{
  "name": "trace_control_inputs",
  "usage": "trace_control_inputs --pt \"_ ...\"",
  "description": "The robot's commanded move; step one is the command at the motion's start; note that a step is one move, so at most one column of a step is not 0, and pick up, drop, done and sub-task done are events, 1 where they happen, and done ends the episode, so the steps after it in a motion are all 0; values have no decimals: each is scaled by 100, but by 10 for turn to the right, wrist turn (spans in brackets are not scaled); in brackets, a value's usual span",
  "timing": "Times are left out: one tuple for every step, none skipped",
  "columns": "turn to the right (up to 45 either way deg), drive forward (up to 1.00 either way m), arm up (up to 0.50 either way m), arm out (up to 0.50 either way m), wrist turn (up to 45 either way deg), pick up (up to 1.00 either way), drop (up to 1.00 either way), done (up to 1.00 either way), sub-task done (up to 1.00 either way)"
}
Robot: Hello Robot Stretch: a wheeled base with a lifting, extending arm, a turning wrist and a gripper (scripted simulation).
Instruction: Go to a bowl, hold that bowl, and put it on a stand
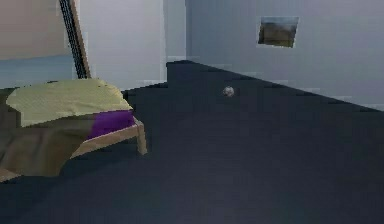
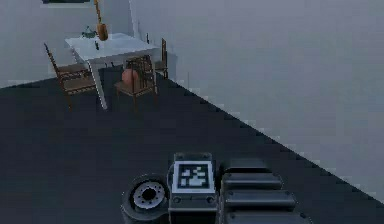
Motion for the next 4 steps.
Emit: trace_control_inputs --pt "0 100 0 0 0 0 0 0 0" --pt "0 70 0 0 0 0 0 0 0" --pt "-90 0 0 0 0 0 0 0 0" --pt "0 75 0 0 0 0 0 0 0"
